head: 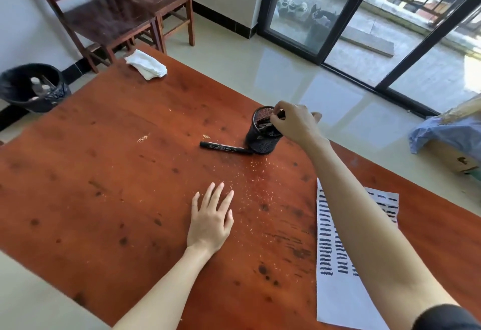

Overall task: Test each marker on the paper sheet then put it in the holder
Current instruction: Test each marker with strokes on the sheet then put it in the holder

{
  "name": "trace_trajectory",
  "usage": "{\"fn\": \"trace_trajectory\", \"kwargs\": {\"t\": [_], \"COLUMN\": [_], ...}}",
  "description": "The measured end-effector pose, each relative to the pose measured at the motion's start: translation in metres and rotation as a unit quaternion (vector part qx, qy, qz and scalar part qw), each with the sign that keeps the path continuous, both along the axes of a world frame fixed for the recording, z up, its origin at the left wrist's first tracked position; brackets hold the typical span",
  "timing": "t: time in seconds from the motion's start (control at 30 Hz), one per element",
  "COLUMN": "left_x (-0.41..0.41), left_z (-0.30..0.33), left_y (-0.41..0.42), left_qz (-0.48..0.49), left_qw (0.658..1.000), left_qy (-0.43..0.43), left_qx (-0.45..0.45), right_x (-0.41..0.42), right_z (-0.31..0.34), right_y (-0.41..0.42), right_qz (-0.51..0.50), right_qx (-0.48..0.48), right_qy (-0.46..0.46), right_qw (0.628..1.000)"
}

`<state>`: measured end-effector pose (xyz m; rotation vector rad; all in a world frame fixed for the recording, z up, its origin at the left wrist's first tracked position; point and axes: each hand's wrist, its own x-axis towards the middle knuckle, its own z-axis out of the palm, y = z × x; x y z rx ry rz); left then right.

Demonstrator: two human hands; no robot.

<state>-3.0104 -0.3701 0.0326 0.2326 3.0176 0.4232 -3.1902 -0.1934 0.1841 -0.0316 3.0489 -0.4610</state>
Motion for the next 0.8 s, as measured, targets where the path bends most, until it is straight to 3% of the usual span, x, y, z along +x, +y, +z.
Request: {"fn": "trace_trajectory", "kwargs": {"t": [0.07, 0.1, 0.17, 0.2, 0.27, 0.33, 0.43, 0.53, 0.67, 0.8], "left_x": [0.0, -0.001, -0.001, -0.001, -0.001, -0.001, -0.001, -0.001, -0.001, -0.002], "left_z": [0.0, 0.0, 0.0, 0.0, 0.001, 0.0, -0.001, -0.003, -0.003, -0.003], "left_y": [0.0, 0.0, 0.0, 0.0, -0.001, -0.001, -0.002, -0.002, -0.002, -0.001], "left_qz": [0.0, 0.001, 0.001, 0.002, 0.005, 0.006, 0.009, 0.01, 0.007, 0.007], "left_qw": [1.0, 1.0, 1.0, 1.0, 1.0, 1.0, 1.0, 1.0, 1.0, 1.0], "left_qy": [-0.003, -0.003, -0.002, -0.002, -0.003, -0.005, -0.006, 0.003, 0.017, 0.021], "left_qx": [0.0, 0.001, 0.003, 0.004, 0.01, 0.014, 0.017, 0.017, 0.003, -0.005], "right_x": [0.002, 0.004, 0.011, 0.015, 0.024, 0.031, 0.03, 0.027, 0.032, 0.054], "right_z": [-0.002, -0.002, -0.003, -0.006, -0.021, -0.047, -0.089, -0.115, -0.125, -0.099], "right_y": [0.0, -0.004, -0.019, -0.03, -0.055, -0.076, -0.086, -0.082, -0.072, -0.057], "right_qz": [0.004, 0.014, 0.075, 0.126, 0.234, 0.284, 0.225, 0.184, 0.169, 0.119], "right_qx": [-0.004, -0.017, -0.066, -0.094, -0.127, -0.11, -0.026, 0.009, -0.02, -0.16], "right_qy": [0.074, 0.16, 0.302, 0.32, 0.25, 0.122, 0.0, -0.008, -0.033, -0.008], "right_qw": [0.997, 0.987, 0.948, 0.934, 0.931, 0.944, 0.974, 0.983, 0.985, 0.98]}}
